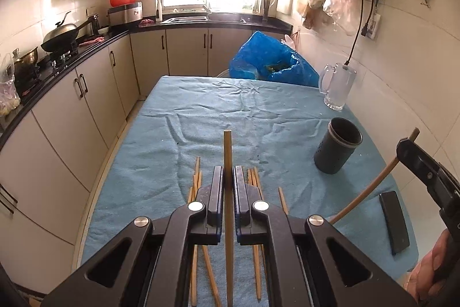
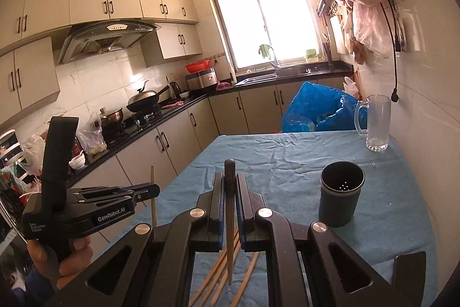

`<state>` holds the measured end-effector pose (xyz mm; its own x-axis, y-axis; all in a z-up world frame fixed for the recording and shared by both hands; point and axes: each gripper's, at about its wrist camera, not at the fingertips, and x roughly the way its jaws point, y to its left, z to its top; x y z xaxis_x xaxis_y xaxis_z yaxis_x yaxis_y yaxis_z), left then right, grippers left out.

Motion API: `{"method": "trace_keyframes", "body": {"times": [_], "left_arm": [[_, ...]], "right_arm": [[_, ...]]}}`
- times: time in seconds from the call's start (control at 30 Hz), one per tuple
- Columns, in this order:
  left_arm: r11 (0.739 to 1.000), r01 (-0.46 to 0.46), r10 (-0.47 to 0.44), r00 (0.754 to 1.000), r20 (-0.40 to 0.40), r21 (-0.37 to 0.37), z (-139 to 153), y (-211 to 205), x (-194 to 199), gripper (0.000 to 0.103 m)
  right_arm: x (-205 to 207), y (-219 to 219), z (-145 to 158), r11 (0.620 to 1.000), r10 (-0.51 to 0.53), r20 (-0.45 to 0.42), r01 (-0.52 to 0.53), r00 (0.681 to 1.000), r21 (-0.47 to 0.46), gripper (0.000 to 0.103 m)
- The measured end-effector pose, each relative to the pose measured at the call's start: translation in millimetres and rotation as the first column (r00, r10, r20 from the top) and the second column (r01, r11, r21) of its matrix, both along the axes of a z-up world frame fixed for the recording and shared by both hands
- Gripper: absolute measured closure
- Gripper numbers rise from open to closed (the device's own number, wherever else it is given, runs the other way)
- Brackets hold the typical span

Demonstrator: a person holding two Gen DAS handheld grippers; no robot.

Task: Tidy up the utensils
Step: 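Lift the chopstick upright with the right gripper, then carry the chopstick over the grey cup and release it inside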

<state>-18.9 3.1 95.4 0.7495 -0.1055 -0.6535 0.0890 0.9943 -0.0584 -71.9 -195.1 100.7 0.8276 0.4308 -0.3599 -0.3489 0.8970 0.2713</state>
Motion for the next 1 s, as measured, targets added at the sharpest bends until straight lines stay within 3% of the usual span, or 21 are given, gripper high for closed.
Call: {"method": "trace_keyframes", "body": {"times": [1.0], "left_arm": [[0.999, 0.042, -0.041, 0.999, 0.034, -0.004, 22.8, -14.4, -3.9, 0.097]], "right_arm": [[-9.6, -20.9, 15.2, 0.998, -0.043, 0.020, 0.042, 0.999, 0.038, 0.095]]}}
